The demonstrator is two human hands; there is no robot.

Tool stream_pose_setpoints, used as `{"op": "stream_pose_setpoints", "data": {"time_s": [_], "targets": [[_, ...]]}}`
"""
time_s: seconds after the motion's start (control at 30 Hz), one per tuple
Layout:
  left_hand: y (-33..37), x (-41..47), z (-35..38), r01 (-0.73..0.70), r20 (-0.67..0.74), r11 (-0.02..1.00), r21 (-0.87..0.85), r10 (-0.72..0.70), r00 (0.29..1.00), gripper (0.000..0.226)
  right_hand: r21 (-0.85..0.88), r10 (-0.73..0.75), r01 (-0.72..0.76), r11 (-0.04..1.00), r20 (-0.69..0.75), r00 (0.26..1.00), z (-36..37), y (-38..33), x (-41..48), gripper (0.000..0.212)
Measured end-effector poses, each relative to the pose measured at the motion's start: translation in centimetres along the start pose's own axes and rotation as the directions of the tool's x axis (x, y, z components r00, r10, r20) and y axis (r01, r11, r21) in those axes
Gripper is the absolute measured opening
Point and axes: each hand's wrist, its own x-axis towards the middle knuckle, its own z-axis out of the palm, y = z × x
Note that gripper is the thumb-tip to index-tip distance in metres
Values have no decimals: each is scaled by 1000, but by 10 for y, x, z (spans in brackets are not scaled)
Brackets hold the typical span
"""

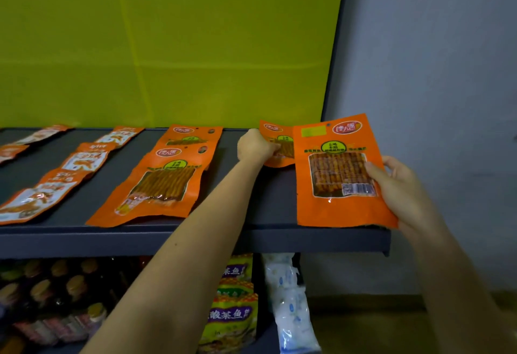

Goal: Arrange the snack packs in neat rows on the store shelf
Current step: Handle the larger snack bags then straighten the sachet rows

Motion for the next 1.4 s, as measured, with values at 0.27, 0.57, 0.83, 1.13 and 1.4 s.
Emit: {"op": "stream_pose_setpoints", "data": {"time_s": [0.27, 0.57, 0.83, 1.13, 1.4], "targets": [[-1, -3, -13, 20, 34, 1000, 19, -21, 999, 32, -8, -7, 8, 1000, 120, 993, 19, -7, -5, 16], [-6, -14, -25, 28, 118, 968, -249, 2, 993, 34, -321, -73, 97, 942, 86, 994, 55, -17, 2, 32], [-20, -24, -21, 1, 215, 979, -205, 44, 976, 12, -672, -145, 192, 716, 126, 981, 48, -16, 0, 44], [-19, -47, -19, 35, 272, 924, -382, 76, 959, 13, -414, -9, 130, 901, 282, 960, 41, -30, 6, 45], [-11, -55, -10, 12, 216, 952, -307, 57, 975, 34, -446, 16, 157, 881, 360, 933, 47, -29, 11, 38]]}}
